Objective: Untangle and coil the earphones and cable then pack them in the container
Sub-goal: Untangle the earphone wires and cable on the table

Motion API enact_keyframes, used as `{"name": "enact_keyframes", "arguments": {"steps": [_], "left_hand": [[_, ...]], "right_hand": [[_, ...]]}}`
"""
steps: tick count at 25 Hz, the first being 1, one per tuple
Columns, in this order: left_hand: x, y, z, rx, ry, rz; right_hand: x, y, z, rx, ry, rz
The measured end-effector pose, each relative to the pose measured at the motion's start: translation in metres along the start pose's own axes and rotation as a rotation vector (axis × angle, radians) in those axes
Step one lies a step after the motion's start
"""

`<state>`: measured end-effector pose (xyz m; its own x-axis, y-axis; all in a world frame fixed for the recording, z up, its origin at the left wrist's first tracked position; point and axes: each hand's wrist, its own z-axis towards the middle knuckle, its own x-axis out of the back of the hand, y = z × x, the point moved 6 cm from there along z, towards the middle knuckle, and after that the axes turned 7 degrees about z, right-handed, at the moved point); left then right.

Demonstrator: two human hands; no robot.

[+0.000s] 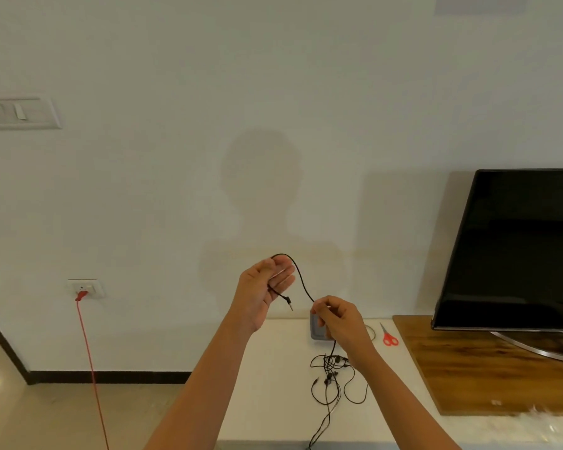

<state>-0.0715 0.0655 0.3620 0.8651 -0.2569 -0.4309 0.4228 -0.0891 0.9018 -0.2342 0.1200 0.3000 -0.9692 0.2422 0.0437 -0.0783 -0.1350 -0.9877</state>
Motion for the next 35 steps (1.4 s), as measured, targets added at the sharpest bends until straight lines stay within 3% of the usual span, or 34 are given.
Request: {"name": "enact_keyframes", "arguments": {"steps": [4, 8, 10, 13, 15, 18, 20, 24, 26, 29, 32, 35], "left_hand": [[-0.022, -0.017, -0.002, -0.117, -0.307, 0.521], [-0.027, -0.014, 0.002, -0.225, -0.251, 1.033], [-0.017, -0.006, 0.008, -0.168, -0.122, 0.888], [0.014, 0.010, 0.018, -0.060, 0.107, 0.320], [0.039, 0.025, 0.022, -0.047, 0.213, 0.064], [0.067, 0.043, 0.021, -0.124, 0.300, -0.112], [0.060, 0.044, 0.017, -0.186, 0.251, 0.058], [-0.001, 0.000, 0.007, -0.214, -0.060, 0.762], [-0.019, -0.015, 0.002, -0.274, -0.116, 1.022], [-0.017, -0.013, 0.000, -0.328, -0.052, 1.077], [-0.009, -0.012, 0.001, -0.306, -0.078, 1.270], [0.023, 0.004, 0.007, -0.233, 0.162, 1.140]], "right_hand": [[-0.007, -0.039, 0.018, 0.131, -0.084, -0.140], [0.000, -0.057, 0.034, 0.148, -0.077, -0.118], [0.006, -0.050, 0.036, 0.120, -0.098, -0.096], [0.026, -0.020, 0.032, 0.039, -0.148, -0.031], [0.044, 0.004, 0.025, -0.019, -0.159, -0.039], [0.066, 0.028, 0.015, -0.083, -0.107, -0.123], [0.062, 0.024, 0.015, -0.051, -0.081, -0.167], [0.012, -0.022, 0.024, 0.131, -0.181, -0.285], [-0.005, -0.044, 0.031, 0.188, -0.184, -0.359], [-0.011, -0.054, 0.035, 0.184, -0.236, -0.414], [-0.008, -0.040, 0.031, 0.104, -0.280, -0.314], [0.011, -0.021, 0.028, 0.025, -0.249, -0.196]]}}
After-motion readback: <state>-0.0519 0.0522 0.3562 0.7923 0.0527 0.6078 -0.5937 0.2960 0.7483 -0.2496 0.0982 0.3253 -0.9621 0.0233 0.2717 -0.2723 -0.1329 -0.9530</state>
